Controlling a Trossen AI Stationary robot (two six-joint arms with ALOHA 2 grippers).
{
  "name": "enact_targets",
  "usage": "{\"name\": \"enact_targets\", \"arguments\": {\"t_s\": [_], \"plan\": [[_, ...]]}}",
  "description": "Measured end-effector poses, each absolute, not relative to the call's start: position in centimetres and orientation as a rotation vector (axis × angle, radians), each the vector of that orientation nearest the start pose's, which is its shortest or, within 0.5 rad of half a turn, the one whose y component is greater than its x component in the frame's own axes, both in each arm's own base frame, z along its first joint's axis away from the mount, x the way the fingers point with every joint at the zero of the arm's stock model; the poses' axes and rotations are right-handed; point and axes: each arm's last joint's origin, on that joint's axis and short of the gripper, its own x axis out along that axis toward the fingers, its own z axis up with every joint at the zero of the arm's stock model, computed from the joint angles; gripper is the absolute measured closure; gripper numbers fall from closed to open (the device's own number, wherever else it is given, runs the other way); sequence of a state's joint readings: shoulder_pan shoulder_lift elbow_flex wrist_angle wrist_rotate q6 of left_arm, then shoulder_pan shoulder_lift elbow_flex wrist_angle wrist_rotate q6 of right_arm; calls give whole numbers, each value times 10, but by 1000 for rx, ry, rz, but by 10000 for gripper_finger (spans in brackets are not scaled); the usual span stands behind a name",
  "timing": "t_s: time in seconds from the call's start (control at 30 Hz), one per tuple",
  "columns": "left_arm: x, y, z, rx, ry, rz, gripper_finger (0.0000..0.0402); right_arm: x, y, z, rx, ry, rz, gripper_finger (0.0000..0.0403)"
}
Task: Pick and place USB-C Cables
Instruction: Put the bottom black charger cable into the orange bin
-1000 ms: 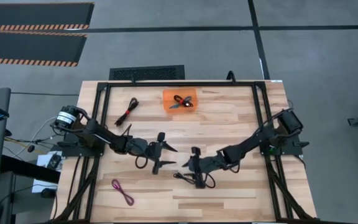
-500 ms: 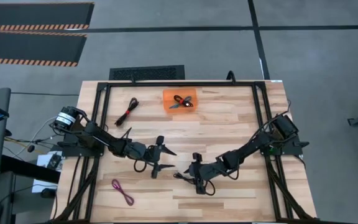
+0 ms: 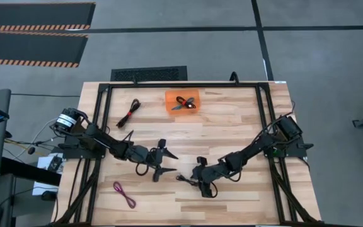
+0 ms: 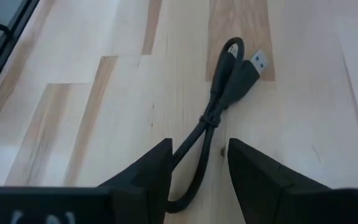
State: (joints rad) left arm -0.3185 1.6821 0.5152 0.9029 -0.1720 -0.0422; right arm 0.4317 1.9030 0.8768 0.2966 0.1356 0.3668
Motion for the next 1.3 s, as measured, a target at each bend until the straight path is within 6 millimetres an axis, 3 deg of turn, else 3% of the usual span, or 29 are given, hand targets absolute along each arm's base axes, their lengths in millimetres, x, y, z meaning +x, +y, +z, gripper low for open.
{"name": "enact_targets", "arguments": {"t_s": [0.23, 0.57, 0.9, 1.13, 1.3], "plan": [[279, -89, 137, 12, 281, -125, 176, 321, 143, 106, 131, 810, 127, 269], [279, -87, 137, 3, 276, -46, 176, 321, 133, 104, 56, 843, 103, 394], [277, -82, 128, -94, 352, 106, 176, 327, 105, 111, -36, 841, 68, 398], [276, -80, 126, -99, 368, 150, 176, 332, 68, 140, -92, 774, -53, 397], [274, -81, 123, -135, 400, 160, 176, 329, 49, 159, -5, 759, -78, 388]]}}
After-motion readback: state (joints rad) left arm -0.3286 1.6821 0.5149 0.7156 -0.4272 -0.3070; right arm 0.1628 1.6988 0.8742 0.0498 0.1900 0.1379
